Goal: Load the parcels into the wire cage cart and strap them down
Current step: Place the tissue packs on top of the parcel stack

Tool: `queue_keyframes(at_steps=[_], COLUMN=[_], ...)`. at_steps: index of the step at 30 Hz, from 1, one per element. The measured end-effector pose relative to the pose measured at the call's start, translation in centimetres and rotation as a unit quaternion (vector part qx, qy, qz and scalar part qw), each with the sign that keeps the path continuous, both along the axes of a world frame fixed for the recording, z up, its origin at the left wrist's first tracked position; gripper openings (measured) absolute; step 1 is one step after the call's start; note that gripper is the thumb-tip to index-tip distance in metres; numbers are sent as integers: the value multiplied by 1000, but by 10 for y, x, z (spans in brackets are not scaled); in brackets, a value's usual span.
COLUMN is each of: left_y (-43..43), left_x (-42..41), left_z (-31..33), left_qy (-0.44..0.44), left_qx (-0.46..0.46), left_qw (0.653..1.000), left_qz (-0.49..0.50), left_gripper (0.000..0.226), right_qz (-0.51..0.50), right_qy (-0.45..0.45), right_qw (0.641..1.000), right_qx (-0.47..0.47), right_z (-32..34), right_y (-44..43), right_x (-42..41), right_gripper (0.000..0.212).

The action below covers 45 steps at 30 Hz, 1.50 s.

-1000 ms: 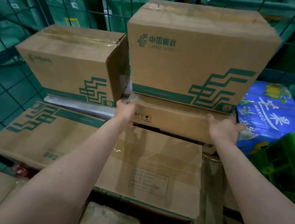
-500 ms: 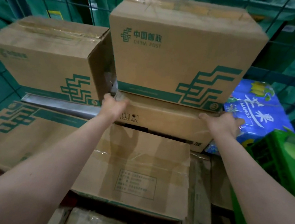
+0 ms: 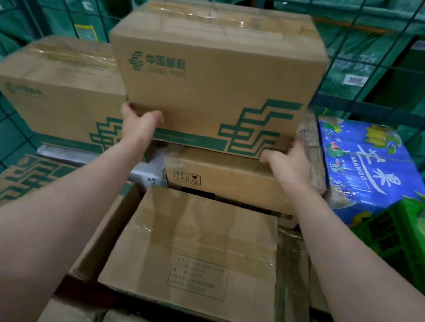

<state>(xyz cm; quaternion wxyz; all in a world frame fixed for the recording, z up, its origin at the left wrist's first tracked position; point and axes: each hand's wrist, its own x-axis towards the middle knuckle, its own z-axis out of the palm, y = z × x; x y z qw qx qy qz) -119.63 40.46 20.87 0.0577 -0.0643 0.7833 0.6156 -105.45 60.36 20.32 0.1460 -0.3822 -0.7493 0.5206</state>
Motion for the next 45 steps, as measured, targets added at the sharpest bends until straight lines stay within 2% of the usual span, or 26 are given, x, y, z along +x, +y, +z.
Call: queue_keyframes(at_steps=[3,7,12,16,20,27,33,40,42,45], left_y=[-7,4,26,32,27,-3,-12,15,26,46], left_x=[-3,1,14,19,25,12,6,33,43,55], left_z=[-1,3,9,9,5,12,6,-2,-2,-1], left_qy=[2,-23,-39,-57,-72,-39,-52,-80,-46,66], left_qx=[-72,-34,-17,-2,-5,-31,-51,-108,-146,-206], left_qw=[997,998,999,998,997,998,997,989,985,975], left_qz=[20,56,15,16,31,38,8,-66,-74,-54], left_gripper=[76,92,88,88,86,86,87,65,51,36], right_qz=[22,53,130,130,144,137,132,163,161,120], right_qy=[-2,-21,-49,-41,-51,-60,-73,-97,-101,-111], right_qw=[1000,998,990,991,988,989,989,982,981,985], right_qx=[-4,-5,-9,-12,-14,-20,-4,18,24,47], right_z=[-1,-1,6,9,14,14,12,12,13,21], right_y=[-12,-26,-33,-31,-35,-41,-46,-33,-26,-2], right_x=[-10,-18,-25,-24,-23,-34,-41,-35,-32,-19], right_gripper=[63,75,78,77,88,93,95,88,84,81])
